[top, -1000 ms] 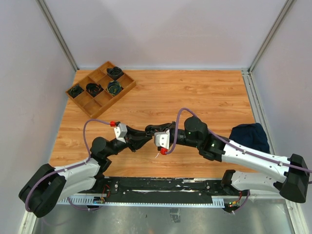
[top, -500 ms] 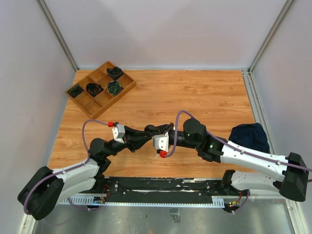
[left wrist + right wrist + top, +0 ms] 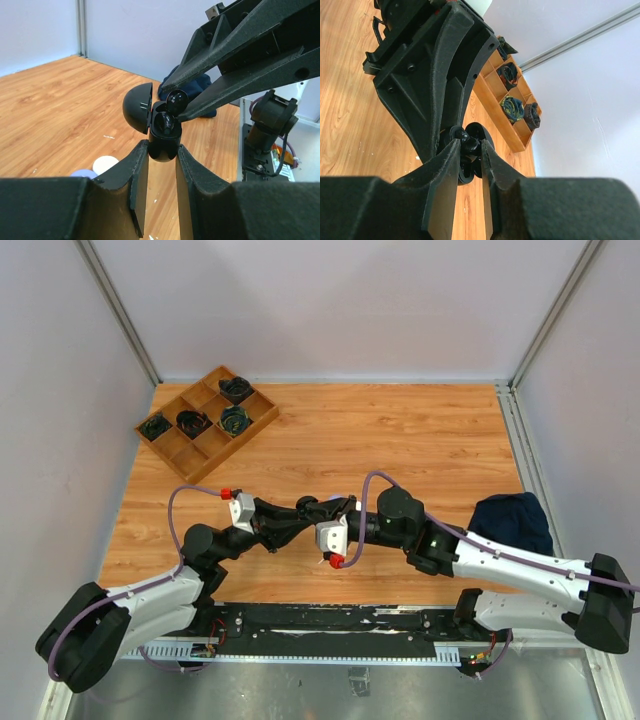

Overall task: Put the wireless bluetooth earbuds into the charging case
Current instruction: Place the earbud in the charging case.

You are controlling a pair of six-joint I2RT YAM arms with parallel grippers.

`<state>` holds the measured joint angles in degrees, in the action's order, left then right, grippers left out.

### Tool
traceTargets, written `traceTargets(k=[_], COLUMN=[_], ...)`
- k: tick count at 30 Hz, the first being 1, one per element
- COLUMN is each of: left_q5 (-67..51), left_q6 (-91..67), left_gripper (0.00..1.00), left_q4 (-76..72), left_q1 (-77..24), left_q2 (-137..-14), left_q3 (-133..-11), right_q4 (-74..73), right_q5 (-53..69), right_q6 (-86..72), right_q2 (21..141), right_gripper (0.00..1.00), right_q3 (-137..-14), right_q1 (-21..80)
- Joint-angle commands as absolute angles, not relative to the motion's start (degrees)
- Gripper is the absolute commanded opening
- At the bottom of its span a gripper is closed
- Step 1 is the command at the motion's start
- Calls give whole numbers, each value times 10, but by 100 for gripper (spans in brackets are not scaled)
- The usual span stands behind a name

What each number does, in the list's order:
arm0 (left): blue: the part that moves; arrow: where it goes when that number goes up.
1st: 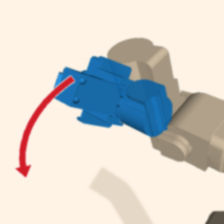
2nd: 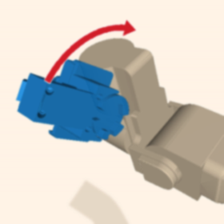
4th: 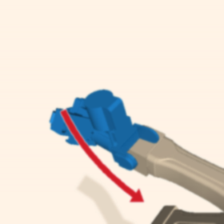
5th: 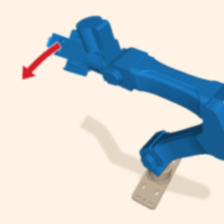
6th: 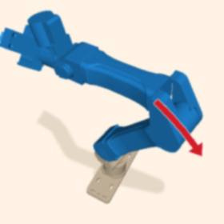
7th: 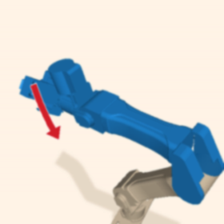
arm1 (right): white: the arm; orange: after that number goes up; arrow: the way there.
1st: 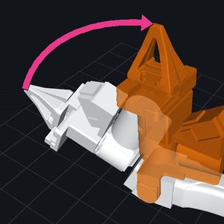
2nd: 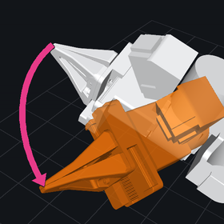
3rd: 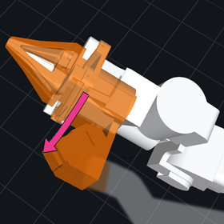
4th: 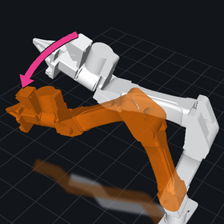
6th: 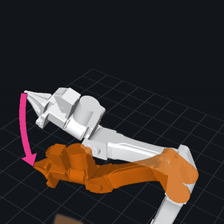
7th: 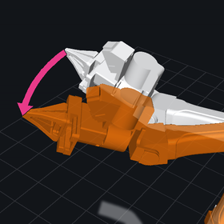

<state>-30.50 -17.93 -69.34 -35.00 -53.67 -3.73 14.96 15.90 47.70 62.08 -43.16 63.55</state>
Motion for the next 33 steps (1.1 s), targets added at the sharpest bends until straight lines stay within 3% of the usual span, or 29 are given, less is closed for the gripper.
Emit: traceTargets(k=[1,15,27,33], left_q5=[-293,-284,-267,-266], left_q6=[-188,-146,-122,-121], left_gripper=[0,0,0,0], left_q4=[-742,-715,-693,-692], left_q1=[-347,-347,-347,-347], left_q2=[-529,-527,-539,-539], left_q3=[-32,-29,-30,-29], right_q4=[160,146,245,276], right_q5=[146,124,51,0], right_q6=[471,429,259,222], right_q2=[606,598,598,613], right_gripper=[25,42,78,87], right_q3=[-410,-418,-400,-396], right_q1=[645,644,644,644])
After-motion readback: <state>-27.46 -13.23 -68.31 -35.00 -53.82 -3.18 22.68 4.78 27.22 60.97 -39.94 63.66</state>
